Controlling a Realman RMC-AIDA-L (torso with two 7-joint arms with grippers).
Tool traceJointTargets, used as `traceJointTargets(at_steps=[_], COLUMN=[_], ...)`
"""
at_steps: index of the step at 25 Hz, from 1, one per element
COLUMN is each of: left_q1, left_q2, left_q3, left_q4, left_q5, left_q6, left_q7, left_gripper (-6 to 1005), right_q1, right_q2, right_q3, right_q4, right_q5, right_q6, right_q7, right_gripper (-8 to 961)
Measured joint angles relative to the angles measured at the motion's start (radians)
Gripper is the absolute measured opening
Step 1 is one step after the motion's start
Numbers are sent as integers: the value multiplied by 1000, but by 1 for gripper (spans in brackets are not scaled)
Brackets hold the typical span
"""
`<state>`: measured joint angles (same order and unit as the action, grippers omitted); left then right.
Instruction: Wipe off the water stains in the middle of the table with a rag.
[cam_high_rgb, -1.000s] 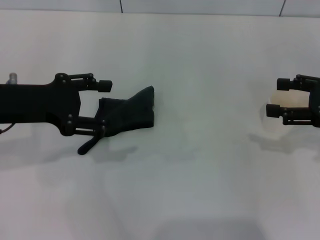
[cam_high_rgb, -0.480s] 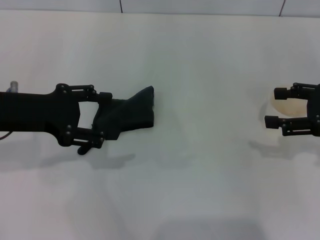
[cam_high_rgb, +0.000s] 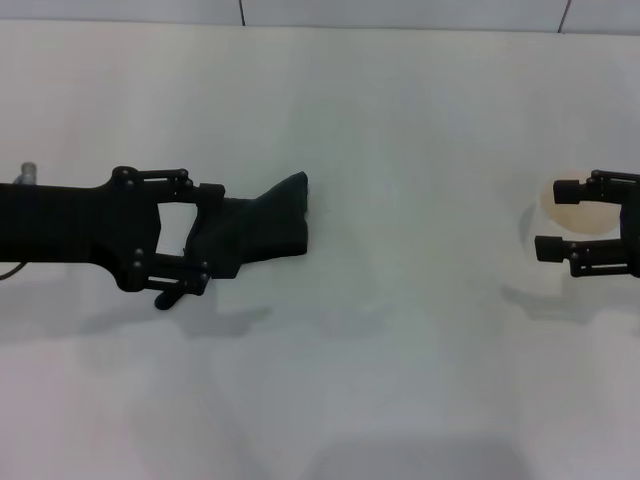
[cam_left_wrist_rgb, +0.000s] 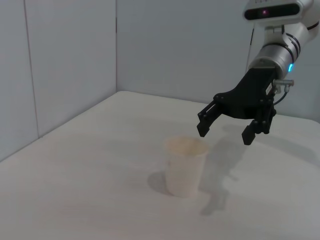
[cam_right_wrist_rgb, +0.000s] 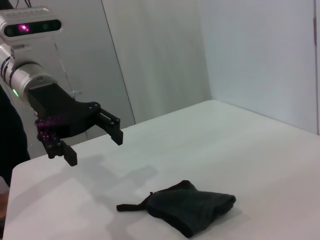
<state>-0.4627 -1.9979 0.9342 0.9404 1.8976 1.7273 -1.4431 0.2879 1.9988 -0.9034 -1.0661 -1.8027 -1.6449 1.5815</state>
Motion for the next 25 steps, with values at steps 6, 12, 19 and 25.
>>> traceJointTargets(at_steps=[6, 12, 19, 25], left_q1=[-2, -2, -4, -5], left_q2=[-3, -4, -4, -4], left_q3=[1, 2, 6, 6], left_q4=[0, 0, 0, 0], left_q5=[3, 3, 3, 4], left_q6=[1, 2, -1, -3], left_q7=[-2, -2, -2, -2], left_gripper=[834, 834, 834, 834], right_q1=[-2, -1, -1, -1], right_q2=[0, 2, 3, 3], right_q3=[0, 0, 0, 0], right_q4=[1, 5, 1, 5], right_q5=[-2, -3, -7, -7], right_q6=[-9, -11, -13, -12], right_q7=[3, 4, 15, 17], right_gripper=[841, 841, 841, 841])
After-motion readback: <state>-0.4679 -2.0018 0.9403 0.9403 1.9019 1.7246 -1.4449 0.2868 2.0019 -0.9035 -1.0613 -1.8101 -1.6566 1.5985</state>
